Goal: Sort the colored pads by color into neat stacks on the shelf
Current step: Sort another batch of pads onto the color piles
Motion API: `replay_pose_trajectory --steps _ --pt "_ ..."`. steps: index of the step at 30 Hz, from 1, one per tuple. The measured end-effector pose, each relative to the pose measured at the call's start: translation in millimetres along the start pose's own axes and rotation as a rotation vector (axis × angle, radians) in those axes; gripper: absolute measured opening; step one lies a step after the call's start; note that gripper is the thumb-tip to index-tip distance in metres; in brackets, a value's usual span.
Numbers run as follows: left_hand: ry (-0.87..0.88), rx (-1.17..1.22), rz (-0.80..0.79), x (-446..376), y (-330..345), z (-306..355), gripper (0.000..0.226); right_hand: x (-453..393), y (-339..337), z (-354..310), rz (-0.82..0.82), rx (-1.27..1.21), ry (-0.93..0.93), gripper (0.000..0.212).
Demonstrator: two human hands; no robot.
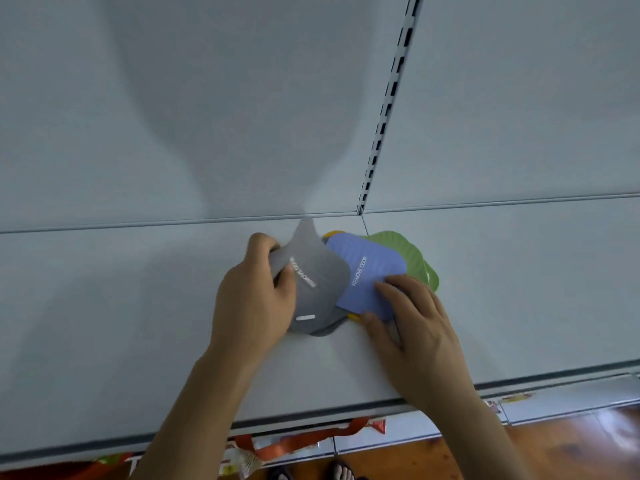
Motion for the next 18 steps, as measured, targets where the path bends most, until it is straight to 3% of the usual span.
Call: replay_pose_trajectory --steps 4,10,13,16,18 --pt "-0.071 -0.018 -0.012 0.1 -12.0 -17.6 0.022 -7.7 2.3 -4.6 -0.013 0.13 0.139 0.061" --pt "-0.157 0.119 -0.026 9.9 -6.2 -29.4 0.019 -29.1 5.5 -17.0 -0.258 0.282 0.296 0.096" --pt "-0.175 0.15 -0.017 13.2 -4.2 -33.0 0.021 -34.8 -2.7 -17.9 -0.182 0.106 0.293 0.091" --pt "-0.186 0.153 -0.016 15.0 -1.1 -33.0 0.022 -35.2 -10.4 -24.1 -0.072 -0.263 0.328 0.077" --pt "-0.186 0.155 0.001 16.4 1.7 -33.2 0.02 -33.4 -12.5 -32.8 -0.008 -0.374 0.343 0.083"
Point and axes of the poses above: each hand's wrist, its own x-axis away from the middle knuckle, its own y-axis out of the palm, z = x × y, the point moved 2 cm from there along -x, towards the middle knuckle, and after that the axes turned 3 degrees about y, right-handed, at the moved point
